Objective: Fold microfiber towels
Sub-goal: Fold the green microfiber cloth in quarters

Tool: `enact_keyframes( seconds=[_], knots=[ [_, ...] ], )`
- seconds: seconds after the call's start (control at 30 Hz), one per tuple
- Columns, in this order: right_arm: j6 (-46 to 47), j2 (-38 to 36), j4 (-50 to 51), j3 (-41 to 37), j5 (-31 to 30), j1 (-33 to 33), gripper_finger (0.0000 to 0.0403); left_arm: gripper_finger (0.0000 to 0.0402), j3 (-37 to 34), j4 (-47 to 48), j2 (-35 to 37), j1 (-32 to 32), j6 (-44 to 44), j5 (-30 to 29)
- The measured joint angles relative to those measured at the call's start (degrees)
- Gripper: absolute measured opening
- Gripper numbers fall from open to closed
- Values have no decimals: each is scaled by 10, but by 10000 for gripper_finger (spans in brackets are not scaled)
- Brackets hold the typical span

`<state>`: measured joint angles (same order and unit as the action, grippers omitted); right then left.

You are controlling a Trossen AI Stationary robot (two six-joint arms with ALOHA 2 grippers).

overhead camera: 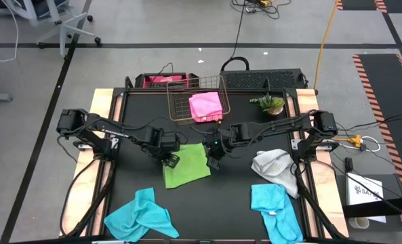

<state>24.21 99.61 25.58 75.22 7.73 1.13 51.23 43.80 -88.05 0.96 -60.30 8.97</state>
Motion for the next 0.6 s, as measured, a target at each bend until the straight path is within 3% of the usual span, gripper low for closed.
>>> enact_keyframes(
  seconds=[0.37, 0.6],
  knots=[
    [0, 0, 0, 0, 14, 0, 0, 182, 10, 86, 0, -25, 27, -2],
    [0, 0, 0, 0, 14, 0, 0, 182, 10, 62, 0, -31, 17, 10]
  ],
)
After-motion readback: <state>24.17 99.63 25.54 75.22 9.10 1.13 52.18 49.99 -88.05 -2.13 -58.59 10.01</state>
